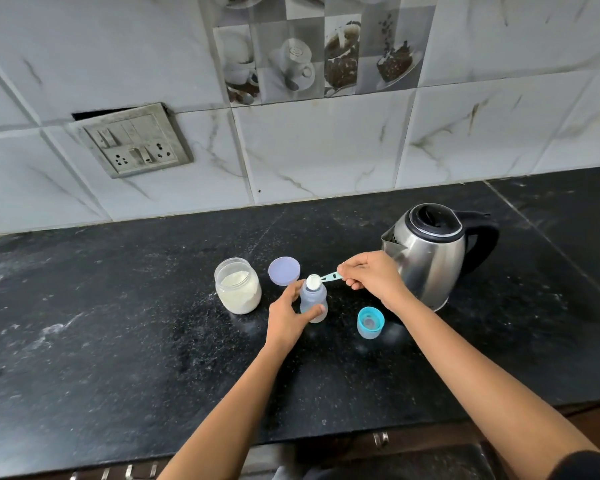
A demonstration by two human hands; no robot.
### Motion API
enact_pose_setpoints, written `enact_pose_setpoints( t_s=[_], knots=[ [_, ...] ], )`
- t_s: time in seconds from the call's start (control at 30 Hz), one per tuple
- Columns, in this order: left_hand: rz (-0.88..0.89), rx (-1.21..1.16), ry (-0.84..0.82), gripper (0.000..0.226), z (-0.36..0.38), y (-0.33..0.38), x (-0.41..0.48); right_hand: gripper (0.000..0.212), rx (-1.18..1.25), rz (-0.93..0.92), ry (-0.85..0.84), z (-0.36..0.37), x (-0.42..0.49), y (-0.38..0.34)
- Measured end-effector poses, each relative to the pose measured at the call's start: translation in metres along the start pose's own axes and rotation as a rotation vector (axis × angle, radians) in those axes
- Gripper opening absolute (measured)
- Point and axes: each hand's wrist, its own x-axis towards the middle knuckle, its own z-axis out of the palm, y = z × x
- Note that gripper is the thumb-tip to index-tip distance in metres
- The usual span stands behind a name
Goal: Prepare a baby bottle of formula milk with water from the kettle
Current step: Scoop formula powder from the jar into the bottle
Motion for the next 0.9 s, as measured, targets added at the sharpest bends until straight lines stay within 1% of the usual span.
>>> enact_pose_setpoints(
  t_s=[0.23, 0.37, 0.5, 0.6, 0.73, 0.8, 0.9],
  knots=[
    [0.018, -0.001, 0.015, 0.056, 0.001, 0.003, 0.001, 0.007, -0.101, -0.049, 0.023, -0.003, -0.003, -0.003],
    [0.036, 0.023, 0.007, 0.055, 0.000, 0.004, 0.004, 0.005, -0.210, -0.127, 0.008, -0.004, -0.002, -0.010],
    [0.048, 0.059, -0.032, 0.056, -0.002, 0.007, 0.006, 0.008, -0.395, -0.245, -0.019, 0.000, 0.001, -0.016],
    [0.058, 0.060, -0.032, 0.055, -0.002, 0.009, 0.009, 0.011, -0.537, -0.350, -0.035, 0.005, 0.002, -0.017],
    [0.074, 0.063, -0.060, 0.055, -0.004, 0.009, 0.010, 0.019, -0.745, -0.556, -0.150, 0.014, -0.004, -0.009],
    [0.079, 0.061, -0.071, 0.055, -0.005, 0.009, 0.009, 0.018, -0.727, -0.586, -0.160, 0.018, -0.007, -0.003],
    [0.093, 0.052, -0.055, 0.053, -0.005, 0.007, 0.009, 0.013, -0.561, -0.591, -0.103, 0.020, -0.010, 0.003]
  ],
)
